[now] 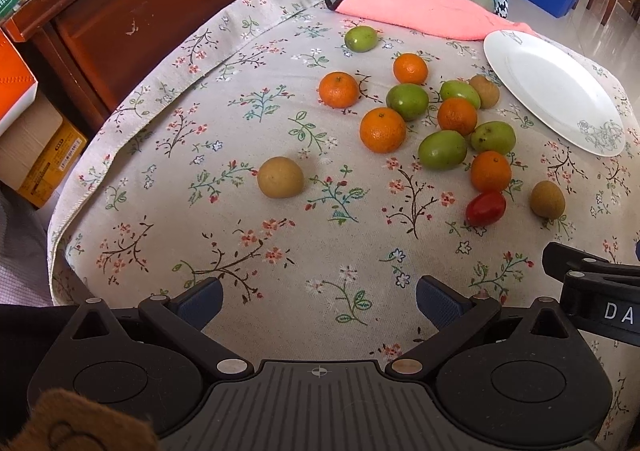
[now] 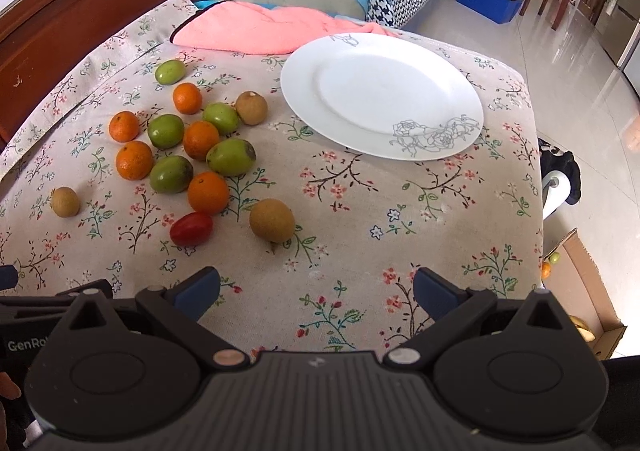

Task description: Organize fruits

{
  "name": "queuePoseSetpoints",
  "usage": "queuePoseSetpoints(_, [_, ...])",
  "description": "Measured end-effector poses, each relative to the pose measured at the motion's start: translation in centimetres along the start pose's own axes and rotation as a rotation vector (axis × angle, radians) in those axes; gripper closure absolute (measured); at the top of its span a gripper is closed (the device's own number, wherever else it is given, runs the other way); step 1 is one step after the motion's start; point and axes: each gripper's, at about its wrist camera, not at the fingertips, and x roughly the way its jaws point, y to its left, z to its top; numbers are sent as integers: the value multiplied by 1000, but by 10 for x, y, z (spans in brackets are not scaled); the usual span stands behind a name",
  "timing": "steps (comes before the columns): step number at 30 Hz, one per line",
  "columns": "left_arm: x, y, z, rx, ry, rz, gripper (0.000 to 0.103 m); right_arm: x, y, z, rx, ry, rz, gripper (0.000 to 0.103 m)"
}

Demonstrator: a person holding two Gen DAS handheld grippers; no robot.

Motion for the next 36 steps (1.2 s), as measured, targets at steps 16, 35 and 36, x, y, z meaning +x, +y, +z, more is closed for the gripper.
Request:
queuePoseSetpoints(16, [-2, 5, 5, -40, -15, 31, 0, 3, 7, -2, -26, -1, -35, 1])
queuePoseSetpoints(35, [-4, 3, 4, -22, -25, 54, 0, 1, 7, -2, -33, -8, -48, 1])
queuePoseSetpoints(36, [-4, 3, 4, -21, -25, 55, 0, 1, 7, -2, -33, -8, -48, 1])
